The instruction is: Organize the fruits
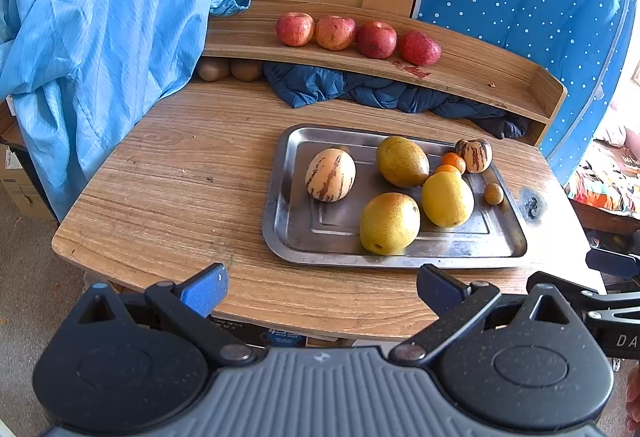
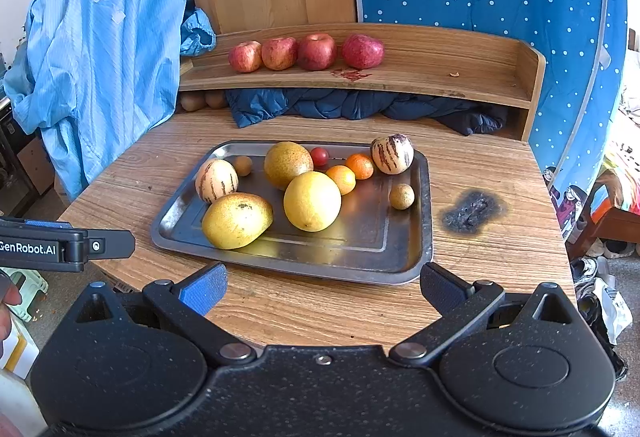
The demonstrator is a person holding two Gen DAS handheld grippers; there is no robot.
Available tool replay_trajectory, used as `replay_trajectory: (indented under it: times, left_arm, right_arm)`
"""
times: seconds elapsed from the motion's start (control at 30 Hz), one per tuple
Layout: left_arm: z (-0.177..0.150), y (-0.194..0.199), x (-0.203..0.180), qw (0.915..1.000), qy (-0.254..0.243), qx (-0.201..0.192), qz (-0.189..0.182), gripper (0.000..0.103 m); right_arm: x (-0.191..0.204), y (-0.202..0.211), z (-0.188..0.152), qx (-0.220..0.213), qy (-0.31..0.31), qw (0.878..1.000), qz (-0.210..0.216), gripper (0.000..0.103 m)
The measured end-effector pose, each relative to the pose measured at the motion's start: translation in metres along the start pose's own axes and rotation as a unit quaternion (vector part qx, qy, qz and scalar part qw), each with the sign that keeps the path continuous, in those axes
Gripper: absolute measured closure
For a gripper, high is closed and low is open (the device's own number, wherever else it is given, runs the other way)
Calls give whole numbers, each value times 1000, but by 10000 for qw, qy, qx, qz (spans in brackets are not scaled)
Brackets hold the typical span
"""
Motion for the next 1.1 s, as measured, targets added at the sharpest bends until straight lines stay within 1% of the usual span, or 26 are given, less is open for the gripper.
replay_trajectory:
  times: [0.27, 0.3, 0.4, 0.53, 1.1]
  left_arm:
    - [0, 1, 2, 10000, 8, 3, 35, 1]
    - [0, 2, 2, 9999, -22, 7, 112, 1]
    - [4, 9, 0, 9987, -239, -144, 419, 1]
    - [6, 12, -4, 9993, -236, -193, 203, 1]
    - [6, 7, -7, 9992, -259, -162, 252, 1]
  right_arm:
    - [0, 0, 0, -1, 1, 10000, -5, 1]
    - [0, 0, 0, -4, 2, 10000, -8, 1]
    - [0, 1, -1, -1, 7, 10000, -5, 1]
    - [0, 1, -1, -7, 3, 10000, -13, 1]
    - [-1, -2, -1, 41, 19, 10000, 7, 1]
Point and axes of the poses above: each gripper's, at about its wrist camera, not at the fingertips, and y roughly against the way its jaws point, x to its left, z to its top, the point moved 9 cm from there along -y, roughly the way its jaws point, and after that the axes turned 2 degrees about -z, right-handed, at the moved point
